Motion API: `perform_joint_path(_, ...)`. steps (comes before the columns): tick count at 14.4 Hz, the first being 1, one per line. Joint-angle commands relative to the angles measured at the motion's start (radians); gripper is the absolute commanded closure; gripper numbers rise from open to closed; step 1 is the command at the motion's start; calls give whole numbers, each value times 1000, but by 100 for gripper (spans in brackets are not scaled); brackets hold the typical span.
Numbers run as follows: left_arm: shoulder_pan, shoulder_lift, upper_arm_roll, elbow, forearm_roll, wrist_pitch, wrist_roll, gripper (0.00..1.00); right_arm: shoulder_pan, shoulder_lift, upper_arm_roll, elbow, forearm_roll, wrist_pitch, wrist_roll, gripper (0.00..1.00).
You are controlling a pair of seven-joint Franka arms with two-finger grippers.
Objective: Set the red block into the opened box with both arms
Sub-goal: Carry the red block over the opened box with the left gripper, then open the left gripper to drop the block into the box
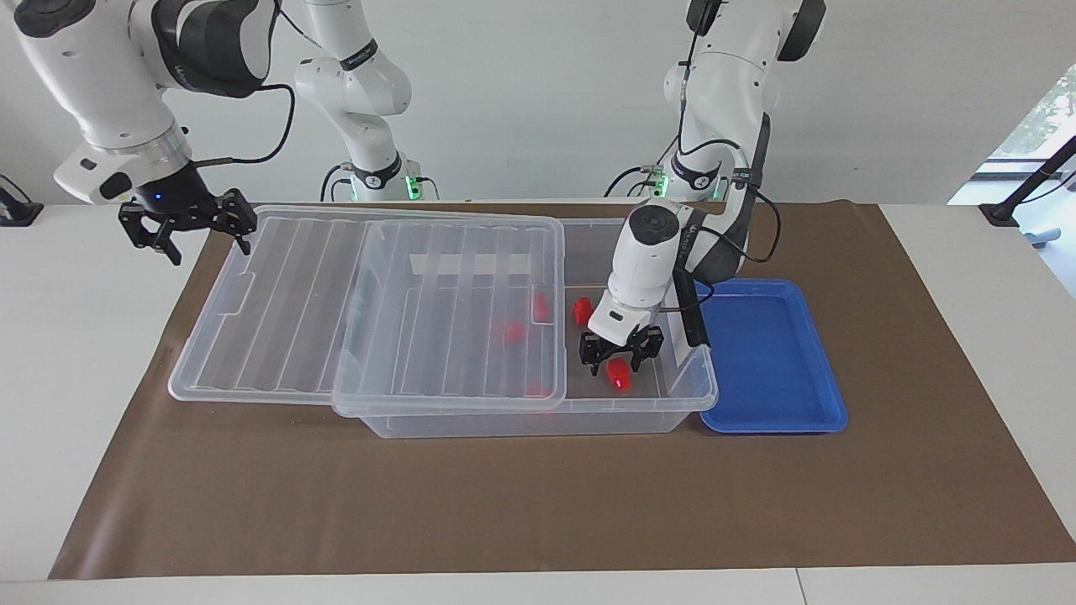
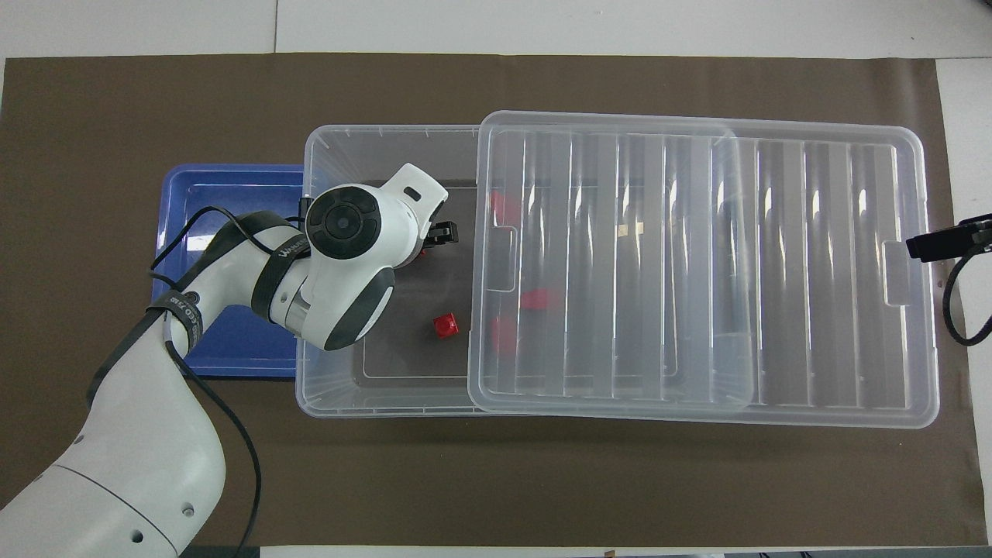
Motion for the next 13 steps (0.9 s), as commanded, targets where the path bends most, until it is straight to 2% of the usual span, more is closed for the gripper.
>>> perform_joint_path(1, 3, -73, -1, -15, 25, -21, -15, 0, -17, -22, 7, -4, -1, -34, -6, 0)
perform_joint_path(6, 1, -210, -1, 27, 22, -219, -5, 0, -40, -17, -8, 8, 0, -28, -14, 0)
perform_joint_path(9, 4, -280, 8, 48, 8, -324, 9, 0, -75, -22, -17, -18, 0, 22, -18, 0)
perform_joint_path(11, 41, -331, 13, 45, -23, -373, 56, 0, -77, -29, -19, -50, 0, 54, -14, 0)
perform_joint_path(13, 101, -365, 14, 48, -125, -408, 183, 0, -85, -31, -20, -71, -4, 122, -21, 0)
